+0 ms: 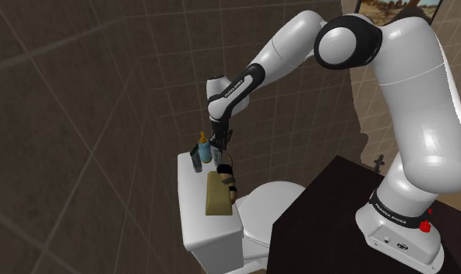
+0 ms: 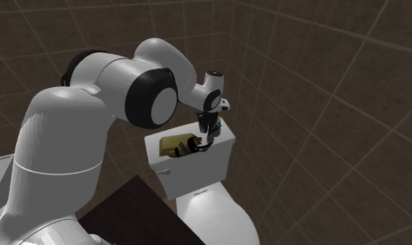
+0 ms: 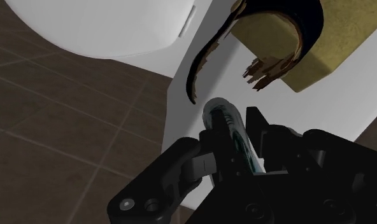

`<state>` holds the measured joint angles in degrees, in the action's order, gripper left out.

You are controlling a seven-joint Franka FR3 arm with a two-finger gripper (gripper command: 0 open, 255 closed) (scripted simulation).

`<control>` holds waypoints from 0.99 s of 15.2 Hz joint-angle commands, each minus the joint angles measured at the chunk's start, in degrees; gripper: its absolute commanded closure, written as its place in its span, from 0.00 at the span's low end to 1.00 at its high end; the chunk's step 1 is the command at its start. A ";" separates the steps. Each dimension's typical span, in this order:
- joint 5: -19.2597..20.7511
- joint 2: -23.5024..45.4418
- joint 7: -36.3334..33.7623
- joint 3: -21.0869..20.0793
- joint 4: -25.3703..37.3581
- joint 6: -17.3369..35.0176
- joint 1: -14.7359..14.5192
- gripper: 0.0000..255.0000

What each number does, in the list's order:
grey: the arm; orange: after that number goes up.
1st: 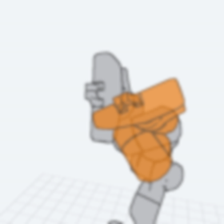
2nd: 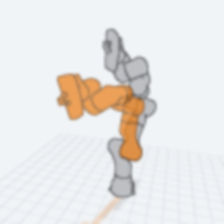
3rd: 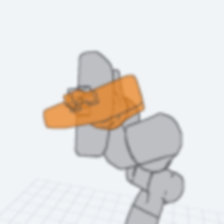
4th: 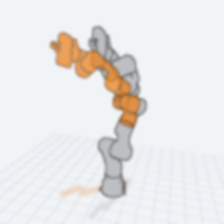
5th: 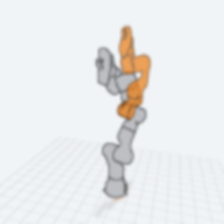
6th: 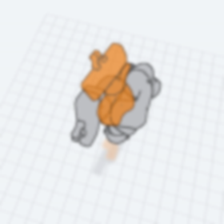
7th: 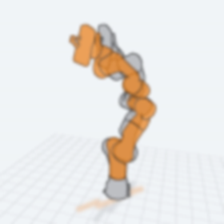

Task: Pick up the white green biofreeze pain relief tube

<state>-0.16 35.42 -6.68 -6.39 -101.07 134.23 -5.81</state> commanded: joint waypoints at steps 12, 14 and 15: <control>-0.20 -2.57 -0.02 -0.17 0.06 -2.63 0.15 1.00; -0.28 -3.56 -0.03 -0.23 0.16 -3.72 0.20 1.00; -0.32 -4.04 -0.04 -0.26 0.23 -4.28 0.22 1.00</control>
<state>-0.42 32.00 -6.81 -6.63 -100.96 130.71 -5.69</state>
